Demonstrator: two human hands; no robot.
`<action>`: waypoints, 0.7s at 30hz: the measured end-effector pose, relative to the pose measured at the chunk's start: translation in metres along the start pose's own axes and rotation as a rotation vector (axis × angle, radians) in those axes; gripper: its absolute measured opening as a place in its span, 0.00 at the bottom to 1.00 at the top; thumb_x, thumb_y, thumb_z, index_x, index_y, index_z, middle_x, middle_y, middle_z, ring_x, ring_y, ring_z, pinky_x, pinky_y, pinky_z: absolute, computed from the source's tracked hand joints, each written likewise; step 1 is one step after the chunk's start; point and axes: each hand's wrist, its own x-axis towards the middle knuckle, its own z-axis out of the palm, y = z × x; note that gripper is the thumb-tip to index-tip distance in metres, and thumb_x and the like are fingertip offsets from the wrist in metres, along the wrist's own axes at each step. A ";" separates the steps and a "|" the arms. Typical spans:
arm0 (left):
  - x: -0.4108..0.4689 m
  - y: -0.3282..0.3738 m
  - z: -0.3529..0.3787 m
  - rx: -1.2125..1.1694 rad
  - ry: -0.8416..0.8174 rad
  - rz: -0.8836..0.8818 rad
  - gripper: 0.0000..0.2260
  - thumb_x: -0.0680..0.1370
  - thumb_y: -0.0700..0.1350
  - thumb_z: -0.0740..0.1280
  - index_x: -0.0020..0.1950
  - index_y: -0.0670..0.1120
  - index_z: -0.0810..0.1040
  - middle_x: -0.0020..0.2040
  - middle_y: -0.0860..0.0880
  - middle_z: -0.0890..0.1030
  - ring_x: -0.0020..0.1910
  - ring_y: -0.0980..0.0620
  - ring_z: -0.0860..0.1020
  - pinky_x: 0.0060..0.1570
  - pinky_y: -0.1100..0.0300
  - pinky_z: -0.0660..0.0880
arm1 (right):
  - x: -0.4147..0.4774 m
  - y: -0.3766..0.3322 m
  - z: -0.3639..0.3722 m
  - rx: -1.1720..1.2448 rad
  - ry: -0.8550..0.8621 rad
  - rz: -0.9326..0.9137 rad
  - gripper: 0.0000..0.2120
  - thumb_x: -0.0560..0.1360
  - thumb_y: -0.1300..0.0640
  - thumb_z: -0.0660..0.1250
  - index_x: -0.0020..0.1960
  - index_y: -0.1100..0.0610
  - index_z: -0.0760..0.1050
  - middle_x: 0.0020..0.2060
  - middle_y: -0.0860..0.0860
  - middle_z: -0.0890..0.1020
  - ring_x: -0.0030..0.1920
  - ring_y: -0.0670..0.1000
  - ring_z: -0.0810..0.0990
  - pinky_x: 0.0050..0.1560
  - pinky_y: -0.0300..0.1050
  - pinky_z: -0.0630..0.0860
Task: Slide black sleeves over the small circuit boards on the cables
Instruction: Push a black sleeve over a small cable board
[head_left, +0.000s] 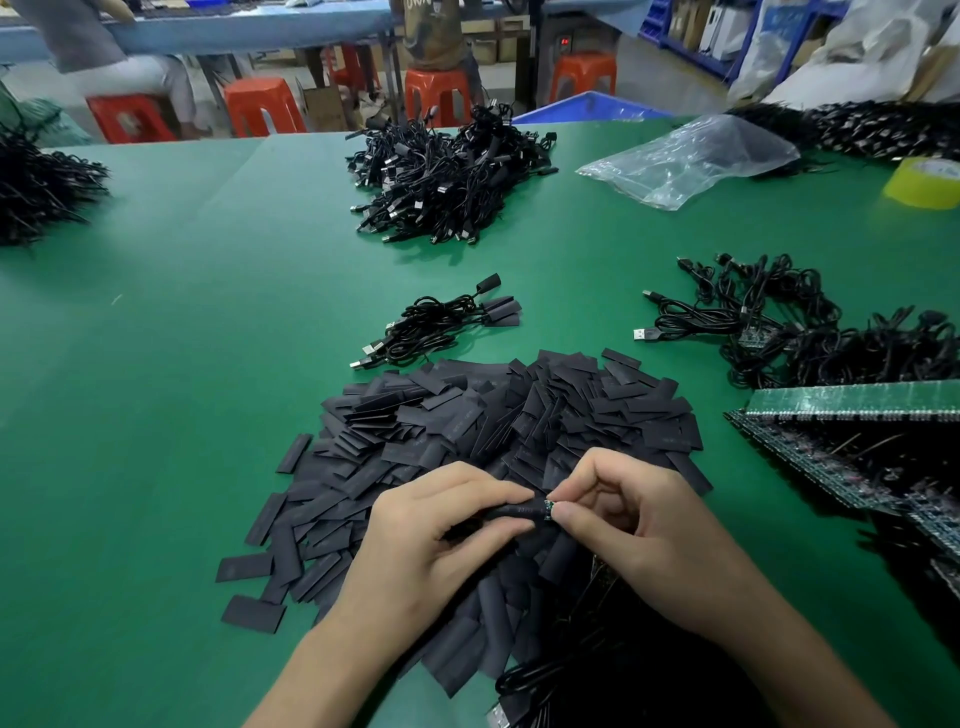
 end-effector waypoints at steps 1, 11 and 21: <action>0.000 0.000 0.000 0.003 -0.006 0.008 0.08 0.76 0.45 0.77 0.55 0.47 0.86 0.50 0.57 0.83 0.48 0.58 0.82 0.50 0.67 0.76 | 0.000 0.000 0.001 0.000 0.002 -0.003 0.08 0.78 0.60 0.73 0.44 0.47 0.79 0.34 0.50 0.80 0.34 0.48 0.75 0.37 0.41 0.72; 0.001 0.001 0.003 -0.018 0.050 -0.019 0.08 0.76 0.46 0.77 0.54 0.48 0.87 0.48 0.59 0.83 0.46 0.58 0.83 0.48 0.67 0.75 | 0.000 -0.003 -0.002 0.078 0.025 0.030 0.08 0.77 0.59 0.75 0.49 0.46 0.82 0.38 0.51 0.83 0.37 0.55 0.80 0.39 0.44 0.76; -0.001 0.003 0.004 -0.033 0.089 -0.075 0.08 0.75 0.45 0.77 0.54 0.48 0.87 0.47 0.58 0.84 0.46 0.56 0.83 0.48 0.68 0.75 | -0.002 -0.008 0.003 -0.160 0.122 -0.058 0.09 0.73 0.62 0.78 0.43 0.48 0.83 0.35 0.41 0.83 0.35 0.47 0.82 0.38 0.33 0.75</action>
